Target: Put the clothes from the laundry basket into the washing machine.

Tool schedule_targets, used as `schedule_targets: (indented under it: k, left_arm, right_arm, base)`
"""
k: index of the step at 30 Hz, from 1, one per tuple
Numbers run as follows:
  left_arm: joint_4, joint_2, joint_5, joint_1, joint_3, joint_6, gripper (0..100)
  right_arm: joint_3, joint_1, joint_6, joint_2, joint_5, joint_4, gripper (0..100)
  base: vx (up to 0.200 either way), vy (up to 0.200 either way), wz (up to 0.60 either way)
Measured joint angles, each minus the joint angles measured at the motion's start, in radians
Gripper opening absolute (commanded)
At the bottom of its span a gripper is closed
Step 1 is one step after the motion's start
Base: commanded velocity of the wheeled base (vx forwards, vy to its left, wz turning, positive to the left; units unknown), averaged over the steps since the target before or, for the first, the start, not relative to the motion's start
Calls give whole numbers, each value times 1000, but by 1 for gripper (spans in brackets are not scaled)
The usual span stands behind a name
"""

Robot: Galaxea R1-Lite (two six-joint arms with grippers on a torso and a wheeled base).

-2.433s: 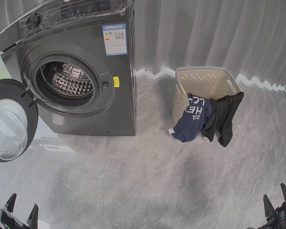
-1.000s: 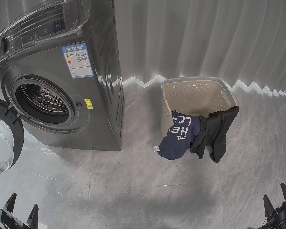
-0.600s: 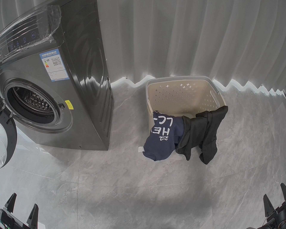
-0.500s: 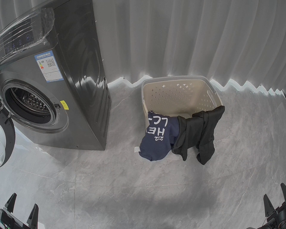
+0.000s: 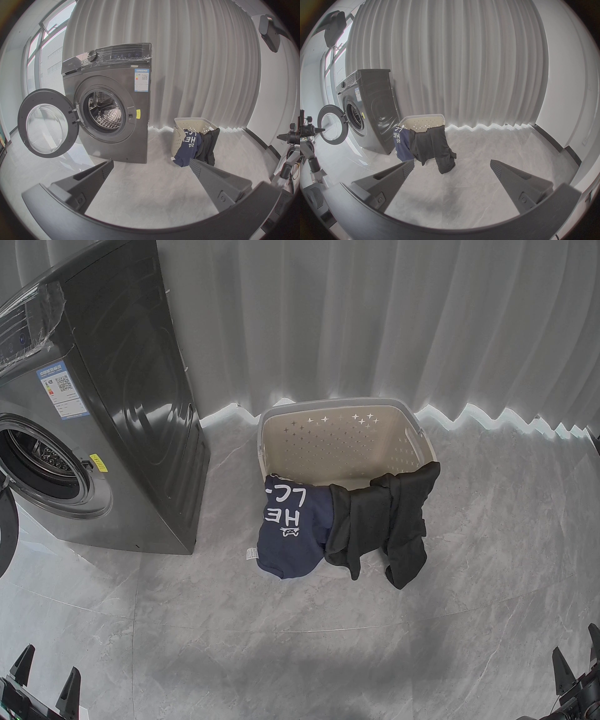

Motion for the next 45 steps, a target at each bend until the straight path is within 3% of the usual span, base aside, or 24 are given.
schedule_targets:
  k: [7, 13, 31, 37, 45]
  left_arm:
    - [0, 0, 0, 0, 0, 0, 100]
    - [0, 0, 0, 0, 0, -1, 100]
    - [0, 0, 0, 0, 0, 0, 100]
    - [0, 0, 0, 0, 0, 0, 100]
    - [-1, 0, 0, 0, 0, -1, 100]
  right_arm:
    - [0, 0, 0, 0, 0, 0, 100]
    - [0, 0, 0, 0, 0, 0, 100]
    - [0, 0, 0, 1, 0, 0, 100]
    - [0, 0, 0, 1, 0, 0, 100]
    - [0, 0, -2, 1, -1, 1, 100]
  base:
    - [200, 0, 0]
    - [0, 0, 0]
    - [0, -200, 0]
    - [0, 0, 0]
    - [200, 0, 0]
